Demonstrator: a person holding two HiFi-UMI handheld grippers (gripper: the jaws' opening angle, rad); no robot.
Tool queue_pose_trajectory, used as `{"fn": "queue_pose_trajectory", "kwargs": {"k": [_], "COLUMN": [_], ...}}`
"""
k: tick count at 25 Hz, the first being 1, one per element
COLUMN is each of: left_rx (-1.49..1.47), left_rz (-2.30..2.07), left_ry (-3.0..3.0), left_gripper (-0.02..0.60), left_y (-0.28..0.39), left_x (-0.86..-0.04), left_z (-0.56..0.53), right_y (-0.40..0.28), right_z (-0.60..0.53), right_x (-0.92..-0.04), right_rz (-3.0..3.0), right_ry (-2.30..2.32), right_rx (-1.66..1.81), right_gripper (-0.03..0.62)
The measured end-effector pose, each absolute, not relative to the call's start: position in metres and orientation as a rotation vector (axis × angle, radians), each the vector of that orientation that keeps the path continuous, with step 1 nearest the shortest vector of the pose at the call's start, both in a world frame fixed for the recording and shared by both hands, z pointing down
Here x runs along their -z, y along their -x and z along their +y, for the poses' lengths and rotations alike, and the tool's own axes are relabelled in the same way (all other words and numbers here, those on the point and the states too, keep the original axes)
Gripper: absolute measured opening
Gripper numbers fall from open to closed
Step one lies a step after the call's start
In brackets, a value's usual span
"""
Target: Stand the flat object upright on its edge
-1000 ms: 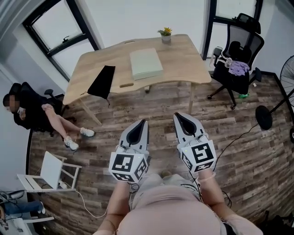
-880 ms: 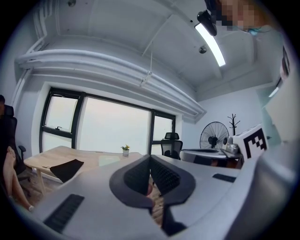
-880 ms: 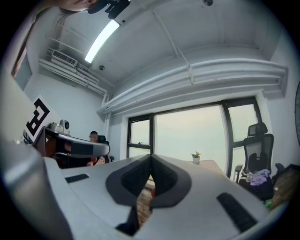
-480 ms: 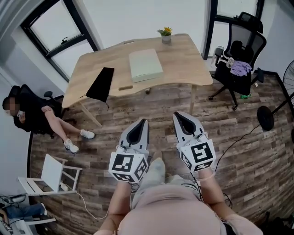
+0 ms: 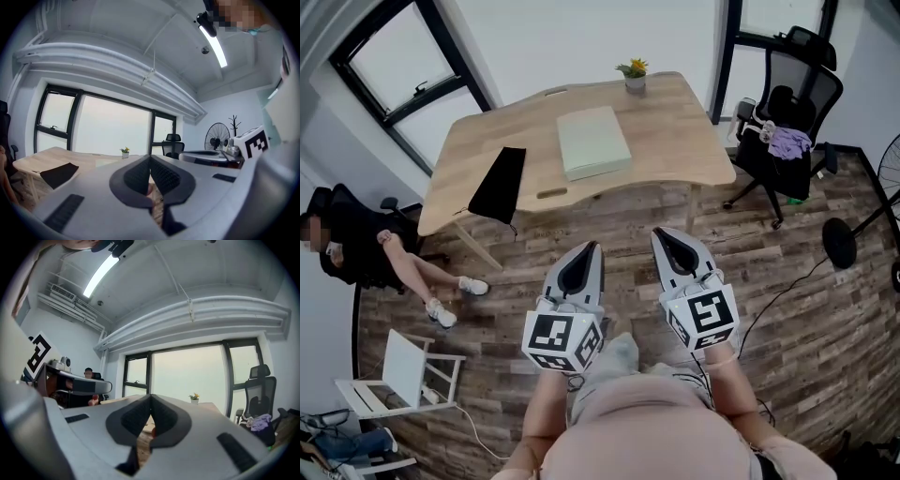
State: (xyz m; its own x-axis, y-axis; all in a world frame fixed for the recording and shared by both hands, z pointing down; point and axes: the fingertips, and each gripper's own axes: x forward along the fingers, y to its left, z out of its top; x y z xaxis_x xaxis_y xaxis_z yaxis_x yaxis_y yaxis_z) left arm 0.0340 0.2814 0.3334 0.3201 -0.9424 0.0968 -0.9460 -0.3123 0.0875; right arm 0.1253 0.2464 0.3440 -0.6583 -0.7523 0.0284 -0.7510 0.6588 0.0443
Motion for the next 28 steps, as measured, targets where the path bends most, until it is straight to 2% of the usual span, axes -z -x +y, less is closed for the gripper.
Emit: {"fn": "queue_pose_trajectory", "kwargs": {"k": [28], "left_rx": [-0.045], "left_rz": [-1.644], "left_ry": [-2.451], "left_gripper": [0.011], "left_y": [0.039], "left_x": [-0.349], "left_z": [0.166], "right_y": [-0.048], "right_z": [0.139], "right_x": [-0.348], "right_rz": [-2.745], "right_ry": [-1.302], "right_rx": [0.062], "right_gripper": [0.0]}}
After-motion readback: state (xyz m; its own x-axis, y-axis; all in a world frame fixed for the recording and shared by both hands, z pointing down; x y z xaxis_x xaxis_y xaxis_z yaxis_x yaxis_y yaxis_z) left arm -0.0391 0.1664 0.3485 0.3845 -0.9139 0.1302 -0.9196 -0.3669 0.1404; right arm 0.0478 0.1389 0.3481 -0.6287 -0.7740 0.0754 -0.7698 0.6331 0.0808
